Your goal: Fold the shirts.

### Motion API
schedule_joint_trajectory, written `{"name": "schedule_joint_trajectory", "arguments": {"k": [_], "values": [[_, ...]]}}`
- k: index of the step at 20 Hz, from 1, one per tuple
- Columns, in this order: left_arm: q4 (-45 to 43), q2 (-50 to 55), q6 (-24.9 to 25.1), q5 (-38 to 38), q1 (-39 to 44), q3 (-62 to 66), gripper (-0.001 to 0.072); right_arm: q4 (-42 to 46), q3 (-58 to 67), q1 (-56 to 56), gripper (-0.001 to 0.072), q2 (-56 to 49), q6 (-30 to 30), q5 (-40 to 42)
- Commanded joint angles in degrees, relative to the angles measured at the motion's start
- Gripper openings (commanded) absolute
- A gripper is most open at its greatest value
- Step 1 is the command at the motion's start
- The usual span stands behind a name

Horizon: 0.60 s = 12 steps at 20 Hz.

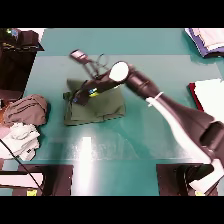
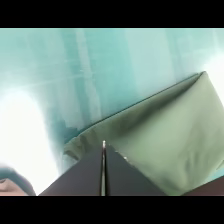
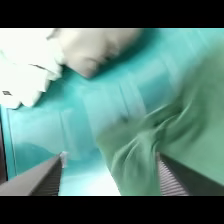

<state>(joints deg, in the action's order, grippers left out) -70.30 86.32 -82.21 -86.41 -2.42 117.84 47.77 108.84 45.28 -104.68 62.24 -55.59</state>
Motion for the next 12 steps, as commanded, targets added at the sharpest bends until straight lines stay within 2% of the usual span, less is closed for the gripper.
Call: {"name": "schedule_joint_trajectory", "arguments": {"k": [1, 3, 6, 10, 12], "values": [[-0.20, -0.81, 0.13, -0.61, -0.59, -0.42, 0.0028, 3.80, 8.17, 3.21, 0.0665, -4.44, -2.49, -2.36], [-0.20, -0.79, 0.13, -1.49, -0.59, -0.42, 0.0028, 8.50, 6.54, 0.55, 0.0661, -1.90, 2.69, -7.65], [0.13, -0.79, 0.13, -1.88, -0.59, -0.42, 0.0028, 9.29, -3.85, -7.50, 0.0662, 3.50, 6.12, -13.42], [0.63, -0.79, 0.11, -1.88, -0.59, -0.44, 0.0028, 8.81, -18.62, -20.70, 0.0662, 7.65, 11.52, -13.81], [1.79, -0.79, 0.13, -1.84, -0.59, -0.59, 0.0027, 4.22, -23.15, -26.67, 0.0703, 7.63, 11.56, -13.57]]}}
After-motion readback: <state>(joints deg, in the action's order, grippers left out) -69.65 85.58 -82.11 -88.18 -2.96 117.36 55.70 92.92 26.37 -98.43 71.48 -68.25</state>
